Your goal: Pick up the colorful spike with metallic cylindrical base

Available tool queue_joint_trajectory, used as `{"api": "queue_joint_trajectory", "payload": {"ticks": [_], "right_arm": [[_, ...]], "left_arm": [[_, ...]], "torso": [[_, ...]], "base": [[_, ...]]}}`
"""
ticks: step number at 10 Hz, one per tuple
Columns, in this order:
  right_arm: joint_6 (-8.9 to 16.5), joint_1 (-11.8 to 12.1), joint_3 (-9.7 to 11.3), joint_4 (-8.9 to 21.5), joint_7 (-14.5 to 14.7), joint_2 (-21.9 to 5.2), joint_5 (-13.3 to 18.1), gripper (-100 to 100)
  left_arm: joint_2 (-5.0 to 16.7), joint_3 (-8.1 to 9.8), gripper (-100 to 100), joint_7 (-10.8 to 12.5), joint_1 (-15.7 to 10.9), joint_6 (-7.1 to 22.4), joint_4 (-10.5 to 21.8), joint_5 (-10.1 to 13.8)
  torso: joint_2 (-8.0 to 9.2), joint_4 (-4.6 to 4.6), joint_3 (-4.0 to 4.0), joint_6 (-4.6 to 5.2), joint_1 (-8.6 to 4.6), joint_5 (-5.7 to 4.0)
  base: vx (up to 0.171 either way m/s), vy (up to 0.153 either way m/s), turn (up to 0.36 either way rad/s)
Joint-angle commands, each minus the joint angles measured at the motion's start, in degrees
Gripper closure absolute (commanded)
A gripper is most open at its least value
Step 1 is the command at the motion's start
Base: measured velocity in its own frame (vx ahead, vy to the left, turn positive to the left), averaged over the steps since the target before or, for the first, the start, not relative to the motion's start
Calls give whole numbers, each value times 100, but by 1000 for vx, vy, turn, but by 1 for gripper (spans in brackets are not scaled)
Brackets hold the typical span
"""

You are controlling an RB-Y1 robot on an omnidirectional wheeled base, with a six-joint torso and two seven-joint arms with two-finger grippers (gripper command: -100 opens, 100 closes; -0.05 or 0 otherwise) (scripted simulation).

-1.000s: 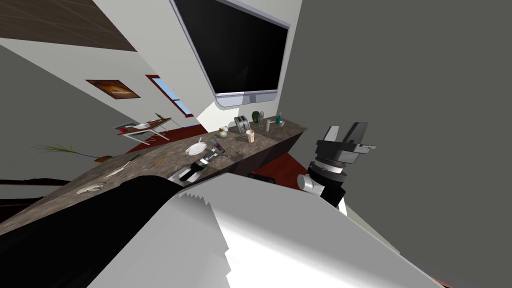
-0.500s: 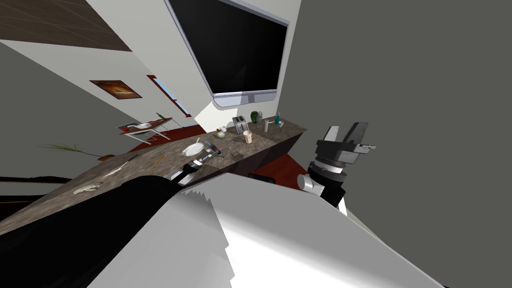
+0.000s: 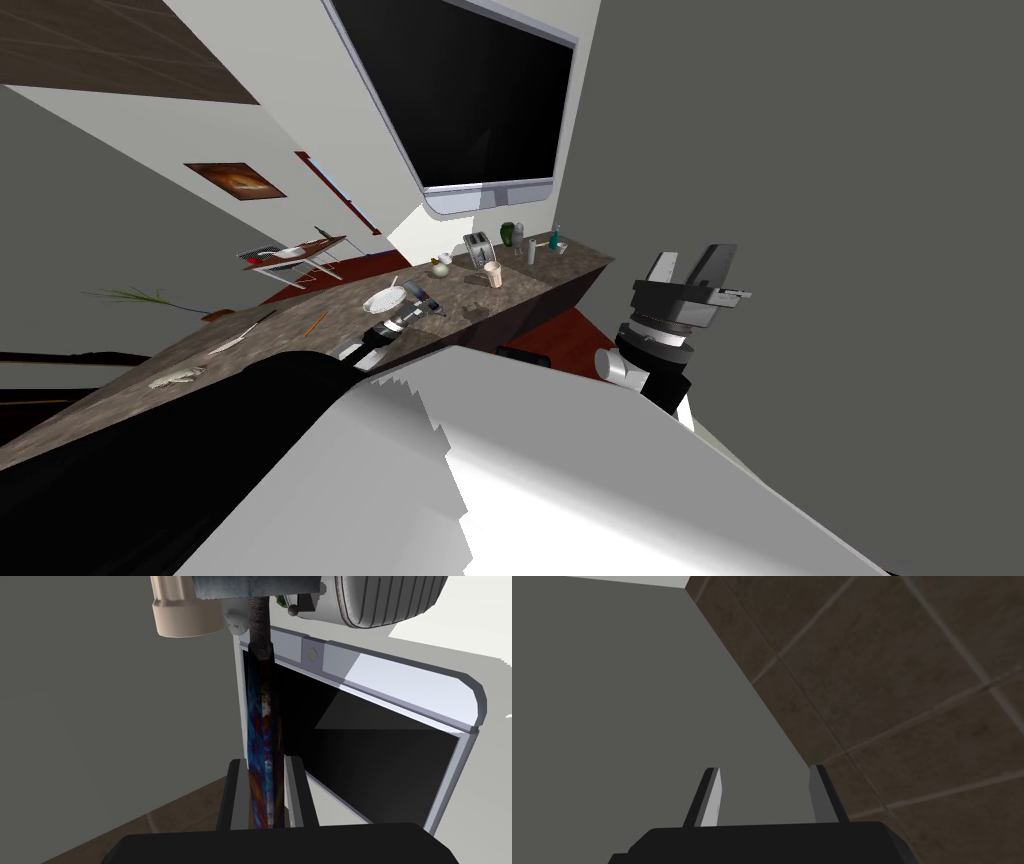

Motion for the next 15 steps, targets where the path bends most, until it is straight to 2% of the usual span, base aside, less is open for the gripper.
{"api": "queue_joint_trajectory", "payload": {"ticks": [1, 2, 3, 4, 5, 7, 8, 9, 10, 11, 12, 13, 14, 15], "right_arm": [[0, 0, 0, 0, 0, 0, 0, 0], [0, 0, 0, 0, 0, 0, 0, 0], [0, 0, 0, 0, 0, 0, 0, 0], [0, 0, 0, 0, 0, 0, 0, 0], [0, -1, 0, 0, 0, -1, 0, 0], [0, -1, -1, 1, 0, -1, 0, 0], [0, -1, 0, 0, 0, 0, 0, 0], [0, -1, 0, 0, 0, -1, 0, 0], [0, -1, 0, 0, 0, 0, 0, 0], [0, -1, 0, 0, 0, 0, 0, 0], [0, -1, 0, 0, 0, 0, 0, 0], [0, -1, 0, 1, 0, 0, 0, 0], [0, -1, 0, 0, 0, -1, 0, 0], [0, -1, 0, 0, 0, -1, 0, 0]], "left_arm": [[0, 0, 100, 0, 0, 0, 0, 0], [0, 0, 100, 0, 0, 0, 0, 0], [0, -1, 0, 0, 0, 0, 0, 0], [-122, -60, 100, 34, -40, 263, -246, -139], [-279, -138, 100, 47, -97, 426, -458, -307], [-279, -138, 100, 47, -97, 627, -555, -307], [-436, -216, 100, 60, -154, 810, -830, -476], [-436, -216, 100, 60, -154, 962, -863, -476], [-436, -216, 100, 60, -154, 992, -863, -476], [-593, -294, 100, 74, -211, 1211, -1139, -644], [-593, -294, 100, 74, -211, 1356, -1172, -644], [-750, -372, 100, 87, -268, 1530, -1435, -813], [-750, -372, 100, 87, -268, 1719, -1480, -813], [-908, -450, 100, 100, -325, 1874, -1728, -981]], "torso": [[0, 0, 0, 0, 0, 0], [0, 0, 0, 0, 1, 0], [1, 0, 1, 0, 1, 0], [1, 1, 1, 0, 1, 0], [8, 2, 5, 5, 22, 3], [36, -8, 13, -3, 54, 39], [30, -16, 7, -16, 54, 45], [30, -23, 3, -12, 60, 58], [26, -31, -3, -15, 64, 69], [15, -37, -11, -22, 68, 74], [17, -42, -13, -15, 75, 85], [12, -47, -18, -16, 85, 92], [10, -48, -20, -13, 97, 96], [10, -49, -20, -20, 107, 98]], "base": [[0, 0, 0], [0, 0, 0], [0, 0, 0], [-33, 75, -37], [-107, 141, -83], [-83, 92, -34], [-68, 69, -3], [-58, 66, -29], [-30, 27, -13], [-57, 56, -12], [-64, 67, -30], [-74, 92, -45], [-75, 96, -42], [-86, 98, -25]]}}
